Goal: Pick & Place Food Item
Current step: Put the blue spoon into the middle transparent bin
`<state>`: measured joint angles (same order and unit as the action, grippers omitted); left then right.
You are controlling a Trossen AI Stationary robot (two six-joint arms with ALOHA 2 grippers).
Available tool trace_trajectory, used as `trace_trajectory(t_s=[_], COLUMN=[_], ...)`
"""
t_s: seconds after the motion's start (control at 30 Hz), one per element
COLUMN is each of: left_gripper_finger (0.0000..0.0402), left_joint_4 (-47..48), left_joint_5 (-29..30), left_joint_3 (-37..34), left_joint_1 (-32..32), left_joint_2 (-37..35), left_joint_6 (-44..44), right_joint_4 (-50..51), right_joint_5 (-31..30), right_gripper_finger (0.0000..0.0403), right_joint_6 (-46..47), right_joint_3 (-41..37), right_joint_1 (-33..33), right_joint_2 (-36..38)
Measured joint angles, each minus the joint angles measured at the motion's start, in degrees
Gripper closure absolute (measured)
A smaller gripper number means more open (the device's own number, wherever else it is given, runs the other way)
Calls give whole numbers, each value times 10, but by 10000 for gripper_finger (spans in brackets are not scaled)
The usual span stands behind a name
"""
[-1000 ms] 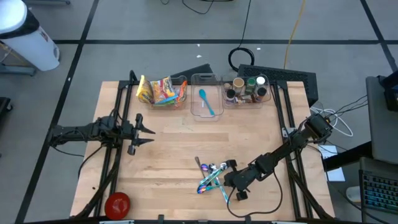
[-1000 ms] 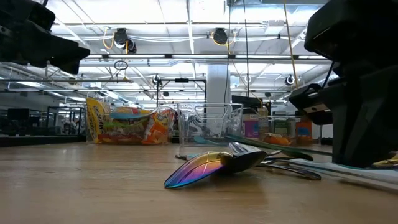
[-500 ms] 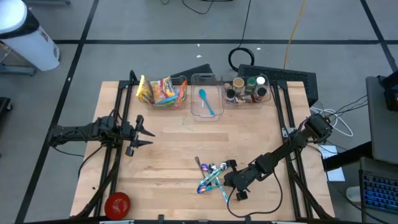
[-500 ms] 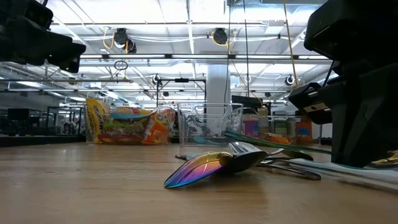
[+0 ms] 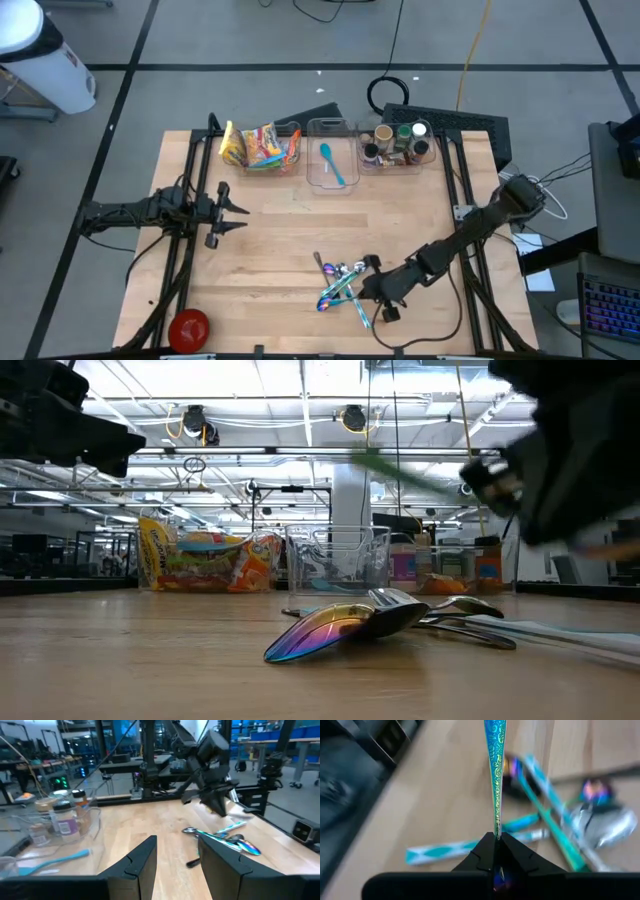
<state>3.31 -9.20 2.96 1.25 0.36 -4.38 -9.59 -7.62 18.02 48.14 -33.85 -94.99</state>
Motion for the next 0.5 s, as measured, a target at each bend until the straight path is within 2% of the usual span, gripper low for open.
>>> trace_trajectory(t_s=[0.23, 0.5], left_gripper_finger=[249, 249], left_joint_4=[-1, -1], left_joint_5=[3, 3], left_joint_3=[0, 0], left_joint_1=[0, 0], left_joint_2=[0, 0], left_joint_6=[3, 3], right_joint_4=[-61, -164], right_joint_5=[-28, -31], right_gripper_finger=[397, 397], right_joint_6=[-48, -67], right_joint_3=[0, 0], right_joint_1=[8, 73], right_joint_2=[69, 93])
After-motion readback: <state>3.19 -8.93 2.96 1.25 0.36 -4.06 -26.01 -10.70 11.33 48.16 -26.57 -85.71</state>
